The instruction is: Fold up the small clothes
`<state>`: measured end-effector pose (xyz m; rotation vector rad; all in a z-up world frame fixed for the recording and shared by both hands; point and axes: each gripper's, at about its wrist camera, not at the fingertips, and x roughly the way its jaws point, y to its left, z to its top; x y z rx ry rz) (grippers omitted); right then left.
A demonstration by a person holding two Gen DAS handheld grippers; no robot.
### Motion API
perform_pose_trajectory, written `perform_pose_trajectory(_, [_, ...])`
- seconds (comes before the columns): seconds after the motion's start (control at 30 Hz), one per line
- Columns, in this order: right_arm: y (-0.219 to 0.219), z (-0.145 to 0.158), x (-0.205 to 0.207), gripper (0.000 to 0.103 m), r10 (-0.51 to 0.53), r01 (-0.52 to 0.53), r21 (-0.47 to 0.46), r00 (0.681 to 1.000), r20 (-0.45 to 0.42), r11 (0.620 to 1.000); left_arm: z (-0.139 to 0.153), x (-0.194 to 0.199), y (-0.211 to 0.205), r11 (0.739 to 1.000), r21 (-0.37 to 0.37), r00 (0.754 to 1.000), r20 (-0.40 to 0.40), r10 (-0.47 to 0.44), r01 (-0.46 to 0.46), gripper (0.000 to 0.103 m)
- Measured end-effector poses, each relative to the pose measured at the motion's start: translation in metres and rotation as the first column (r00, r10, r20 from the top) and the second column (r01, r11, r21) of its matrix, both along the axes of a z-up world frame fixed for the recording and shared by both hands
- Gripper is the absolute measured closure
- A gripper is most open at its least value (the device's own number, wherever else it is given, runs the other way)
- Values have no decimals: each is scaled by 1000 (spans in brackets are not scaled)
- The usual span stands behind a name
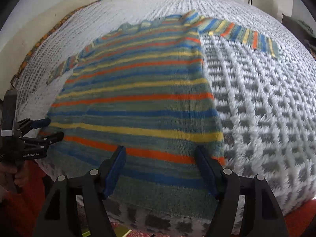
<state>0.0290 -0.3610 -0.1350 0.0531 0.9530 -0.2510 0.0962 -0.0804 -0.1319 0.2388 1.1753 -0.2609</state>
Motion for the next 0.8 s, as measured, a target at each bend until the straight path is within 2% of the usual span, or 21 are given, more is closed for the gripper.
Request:
perform_pose_trajectory(0.07, [1,-7,1,31,2,-2,-20,1000,-27,1000,1,-4,3,1000,-3,1000,5,11,-11,10])
perform_pose_trajectory(0.17, [3,-11,3,27,6,-7,-40,999,-33,999,-2,0,7,999,-22,1000,-3,25,-25,9])
perform_pose_trajectory(0.33, [3,-18,5,21,-2,1,-33,1000,-23,999,-12,-1,3,1000,-6,1000,24,18,-18,8])
perform_pose_trajectory(0.8, [3,-19,5,20,7,-7,-30,1000,-12,1000,-15,-4,6,1000,-7,999,29,19,-18,7])
